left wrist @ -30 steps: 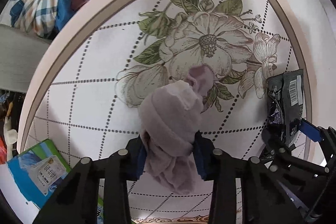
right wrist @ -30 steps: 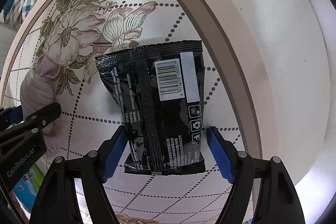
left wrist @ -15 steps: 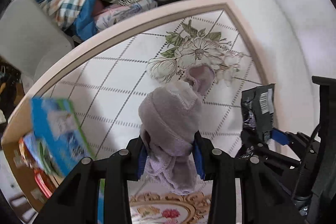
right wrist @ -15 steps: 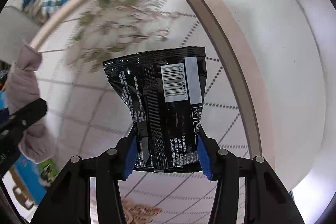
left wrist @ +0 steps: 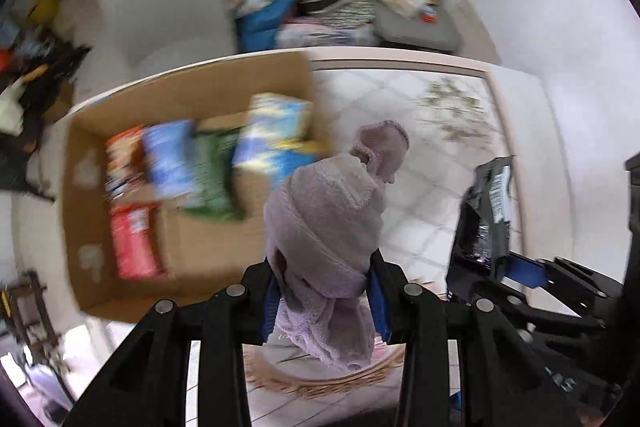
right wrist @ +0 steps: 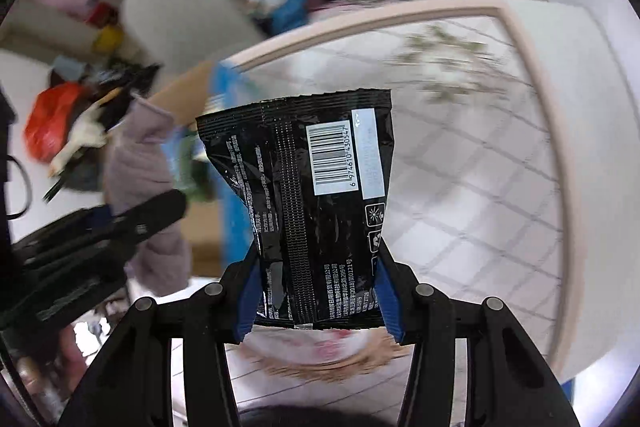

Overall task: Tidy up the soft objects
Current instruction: 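Carry the cloth and black bag into the box and open both grippers, then lift both grippers out of the cardboard box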

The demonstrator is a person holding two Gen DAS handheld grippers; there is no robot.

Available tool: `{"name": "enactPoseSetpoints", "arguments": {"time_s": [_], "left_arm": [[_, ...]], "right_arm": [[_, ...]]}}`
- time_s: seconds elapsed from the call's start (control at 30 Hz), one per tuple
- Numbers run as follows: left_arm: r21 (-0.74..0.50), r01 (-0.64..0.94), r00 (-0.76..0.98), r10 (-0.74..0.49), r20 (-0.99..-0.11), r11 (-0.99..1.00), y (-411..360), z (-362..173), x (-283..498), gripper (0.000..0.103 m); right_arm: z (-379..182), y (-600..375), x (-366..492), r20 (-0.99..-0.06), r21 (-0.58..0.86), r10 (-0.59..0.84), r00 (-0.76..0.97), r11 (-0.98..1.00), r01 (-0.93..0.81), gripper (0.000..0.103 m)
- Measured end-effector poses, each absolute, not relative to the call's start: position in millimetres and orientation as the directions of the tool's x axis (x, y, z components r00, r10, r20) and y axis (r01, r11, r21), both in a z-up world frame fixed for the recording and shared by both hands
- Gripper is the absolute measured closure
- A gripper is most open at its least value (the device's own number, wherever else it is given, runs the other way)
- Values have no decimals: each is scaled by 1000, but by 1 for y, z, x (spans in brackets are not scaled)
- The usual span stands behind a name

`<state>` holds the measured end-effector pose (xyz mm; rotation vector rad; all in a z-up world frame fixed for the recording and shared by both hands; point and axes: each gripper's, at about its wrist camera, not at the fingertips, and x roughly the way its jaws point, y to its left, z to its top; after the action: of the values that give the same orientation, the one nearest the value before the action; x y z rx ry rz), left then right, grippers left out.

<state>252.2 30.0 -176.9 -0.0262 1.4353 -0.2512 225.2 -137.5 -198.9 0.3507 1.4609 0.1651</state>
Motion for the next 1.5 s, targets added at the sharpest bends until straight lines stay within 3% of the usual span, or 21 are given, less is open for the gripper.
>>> {"name": "enactPoseSetpoints", "arguments": {"time_s": [0.13,0.37,0.67,1.0,1.1,1.17,1.23,1.5], "left_arm": [[-144,72,99,-150,-984,987,85,-190,253,69],[-161,-16,3,-161,-987,987,144,-233,274,69],[-203,-89,-172,-216,-961,975,167,-304,295,69],[-194,-77,-258,-208,-944,978,165,-327,291,64],[-183,-71,-237,-195,-952,981,166,-321,286,51],[-166,-53,-201,-173,-964,985,166,-311,283,31],[-146,-34,-173,-150,-974,989,168,-300,284,20],[-123,-47,-74,-126,-989,991,178,-260,268,19]], "right_arm": [[-194,-68,226,-933,351,348,87,936,15,51],[-233,13,249,-945,325,325,17,946,-15,51],[-297,41,273,-953,287,290,-85,957,43,51],[-335,40,277,-941,281,291,-173,956,80,45],[-332,40,277,-944,278,286,-166,958,69,32],[-322,39,274,-952,259,263,-153,965,50,31],[-313,40,274,-960,244,245,-135,969,25,30],[-287,32,268,-982,174,172,-76,984,-27,25]]}}
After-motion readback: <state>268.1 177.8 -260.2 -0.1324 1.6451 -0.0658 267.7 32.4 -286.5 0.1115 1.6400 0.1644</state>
